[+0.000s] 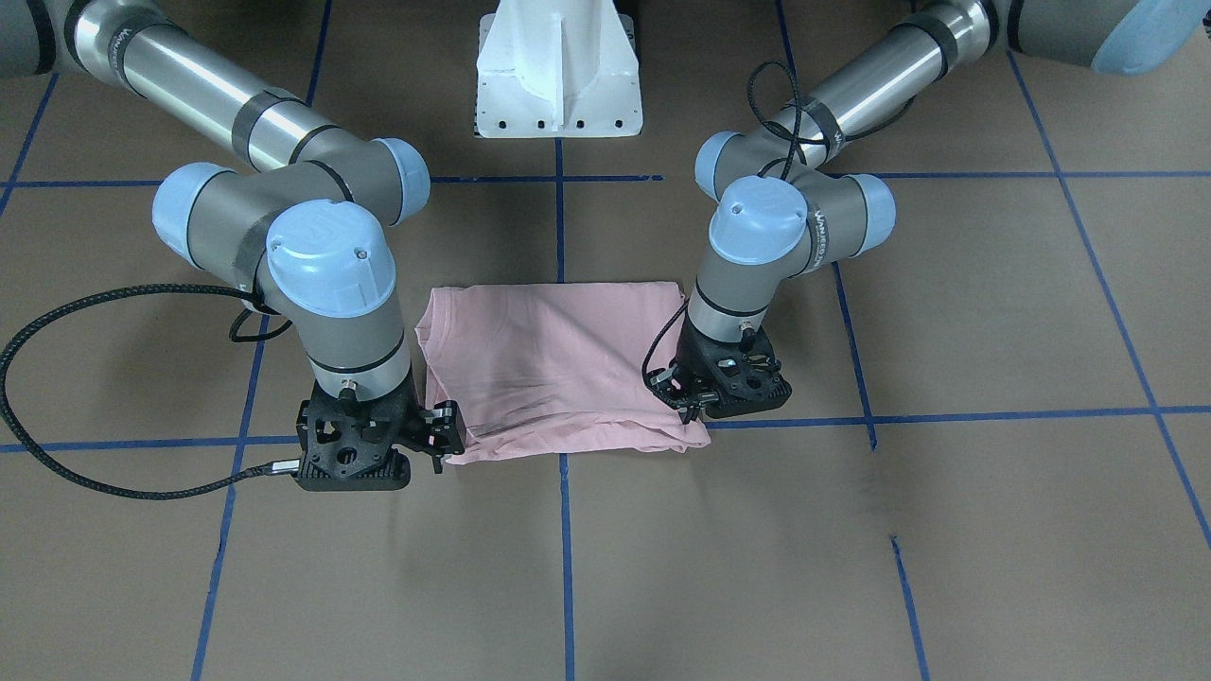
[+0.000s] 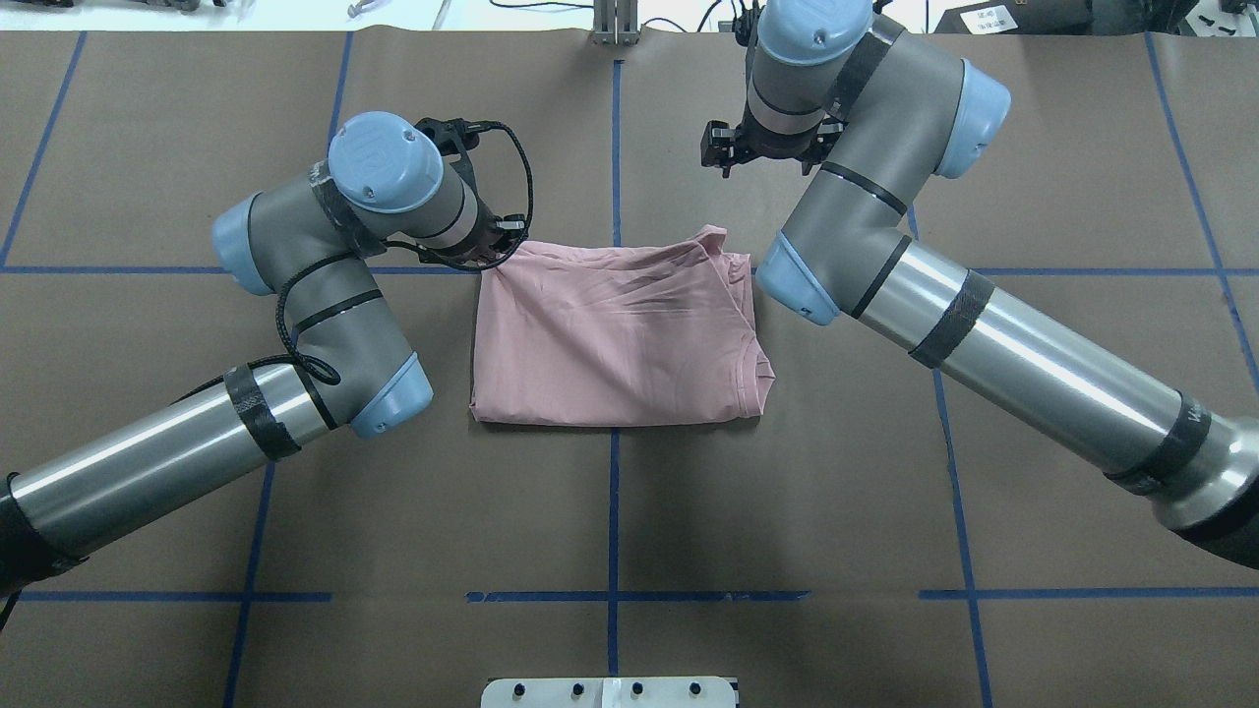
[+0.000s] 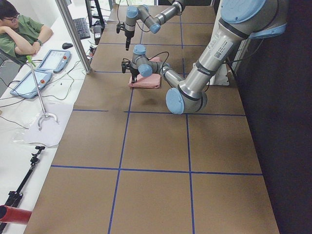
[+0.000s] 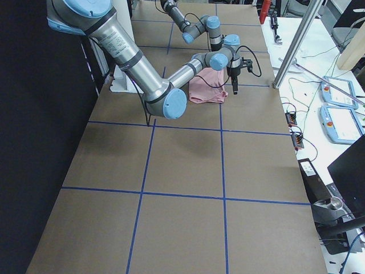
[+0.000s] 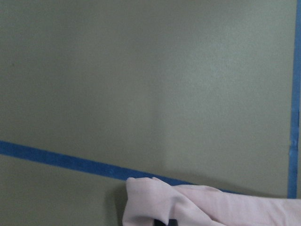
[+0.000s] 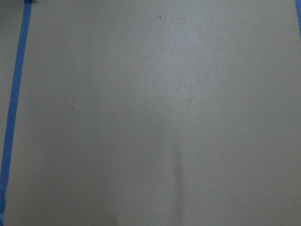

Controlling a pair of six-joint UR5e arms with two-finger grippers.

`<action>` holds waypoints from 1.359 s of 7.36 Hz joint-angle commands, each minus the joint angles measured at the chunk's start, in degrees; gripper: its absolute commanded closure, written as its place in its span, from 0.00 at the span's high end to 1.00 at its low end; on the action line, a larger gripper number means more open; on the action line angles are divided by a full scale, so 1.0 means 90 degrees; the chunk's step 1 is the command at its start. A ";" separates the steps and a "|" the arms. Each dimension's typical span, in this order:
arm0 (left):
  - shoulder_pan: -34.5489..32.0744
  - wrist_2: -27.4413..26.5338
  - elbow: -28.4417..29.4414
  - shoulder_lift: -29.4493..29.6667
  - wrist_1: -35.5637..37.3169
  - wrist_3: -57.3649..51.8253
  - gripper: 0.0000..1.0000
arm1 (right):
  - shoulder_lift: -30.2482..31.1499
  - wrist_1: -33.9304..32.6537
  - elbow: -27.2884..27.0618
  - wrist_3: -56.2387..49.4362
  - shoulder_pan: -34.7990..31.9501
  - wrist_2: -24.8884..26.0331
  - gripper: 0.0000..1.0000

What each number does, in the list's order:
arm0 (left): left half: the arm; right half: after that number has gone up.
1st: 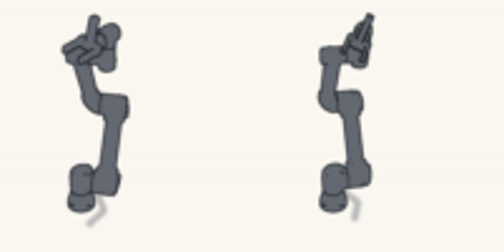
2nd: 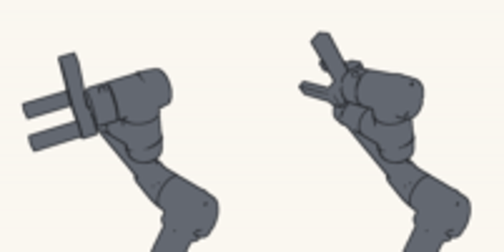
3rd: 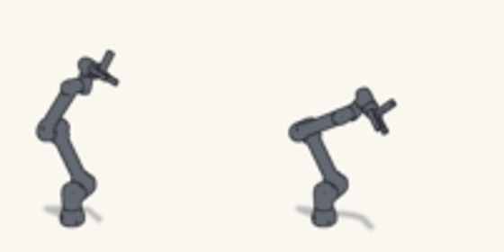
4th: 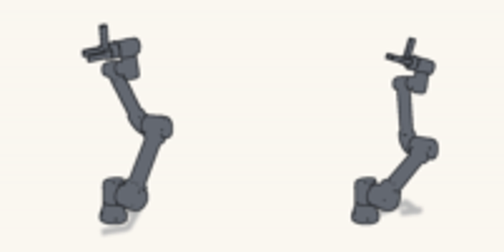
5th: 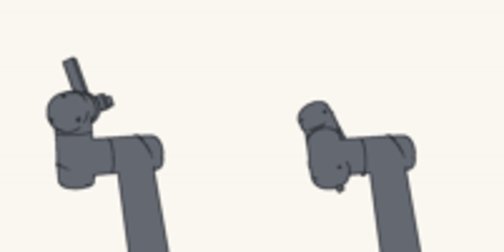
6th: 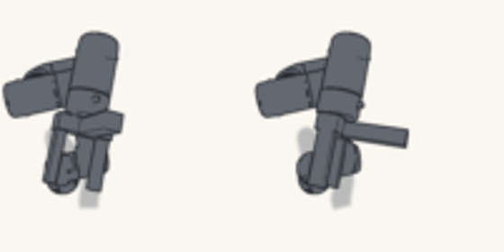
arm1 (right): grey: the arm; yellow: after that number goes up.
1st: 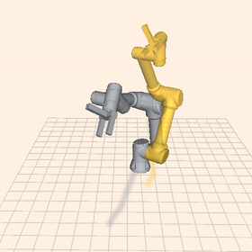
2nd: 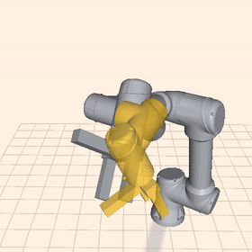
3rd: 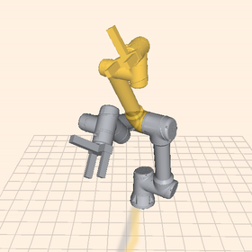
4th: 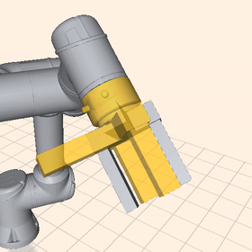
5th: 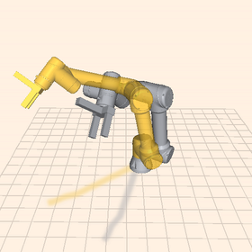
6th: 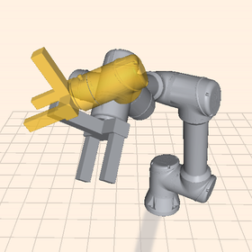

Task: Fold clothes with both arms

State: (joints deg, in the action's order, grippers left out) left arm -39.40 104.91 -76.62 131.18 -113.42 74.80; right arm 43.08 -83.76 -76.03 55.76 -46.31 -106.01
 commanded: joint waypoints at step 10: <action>-0.4780 0.2922 -0.2815 -0.3566 0.1967 -0.7248 1.00 | 0.4484 0.0302 -0.1572 -0.5033 -0.3564 -0.3306 1.00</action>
State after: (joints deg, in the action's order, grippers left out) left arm -77.54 126.84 -103.17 103.51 -95.67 10.91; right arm 75.65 -81.46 -90.09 13.08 -75.14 -131.65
